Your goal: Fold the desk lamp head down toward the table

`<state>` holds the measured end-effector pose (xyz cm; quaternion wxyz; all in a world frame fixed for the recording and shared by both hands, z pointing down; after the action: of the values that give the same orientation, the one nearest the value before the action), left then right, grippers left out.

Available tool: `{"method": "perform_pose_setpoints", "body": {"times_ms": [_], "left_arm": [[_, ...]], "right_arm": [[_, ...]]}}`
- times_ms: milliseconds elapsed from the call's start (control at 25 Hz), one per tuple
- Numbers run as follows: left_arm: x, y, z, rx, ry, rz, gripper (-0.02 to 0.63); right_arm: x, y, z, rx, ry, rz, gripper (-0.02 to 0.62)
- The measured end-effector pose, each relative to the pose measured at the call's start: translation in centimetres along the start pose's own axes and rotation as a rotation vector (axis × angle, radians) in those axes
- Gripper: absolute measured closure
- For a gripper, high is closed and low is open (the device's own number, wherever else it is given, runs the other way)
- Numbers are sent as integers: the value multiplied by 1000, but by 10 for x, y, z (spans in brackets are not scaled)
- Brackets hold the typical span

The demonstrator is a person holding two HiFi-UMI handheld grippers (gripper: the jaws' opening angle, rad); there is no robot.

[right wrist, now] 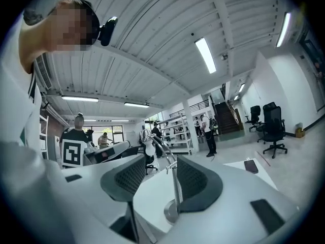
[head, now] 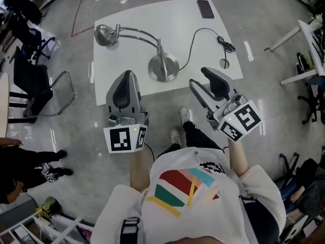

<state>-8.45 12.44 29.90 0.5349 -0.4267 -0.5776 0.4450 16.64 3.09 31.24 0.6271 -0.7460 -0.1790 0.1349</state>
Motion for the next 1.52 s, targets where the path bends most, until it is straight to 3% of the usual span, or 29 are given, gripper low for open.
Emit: {"method": "perform_pose_setpoints", "body": {"times_ms": [160,400,520,680,720,800,1080,1280,1520], "left_arm": [[-38,9,7,-67,54,29,560],[-87,28,-3,-163,183,70,557],[-92,38,-4,-199,161,100,557],[-95,48,18,-140,139,125,552],[-95,46,20,-130,131,138,510],[-94,37,24,-120,106,162,486],[-93,26,38,-142,58,232,498],[-95,24,43,-125,35,266,511],[-92,20,48,-137,9,294,512]], "right_arm": [[-33,12,-44,-30,91,-6,399],[-85,50,-103,-33,323,47,400],[-109,61,-96,12,435,95,400],[-159,72,-88,-24,552,129,400],[-166,70,-89,-45,578,137,400],[-177,60,-91,-58,618,162,400],[-209,48,-71,17,702,255,400],[-213,48,-60,148,691,280,437],[-218,52,-55,201,684,350,442]]}}
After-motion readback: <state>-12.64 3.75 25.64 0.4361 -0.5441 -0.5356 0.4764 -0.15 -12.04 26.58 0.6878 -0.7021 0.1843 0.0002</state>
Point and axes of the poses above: the fingertips, and each gripper's own axes: x backward along the fingers, z to its left, y out of its top, the point moved 10 cm from there along x, backward along the fingers, and after that the axes turned 2 degrees about -z, right-handed, at the moved point
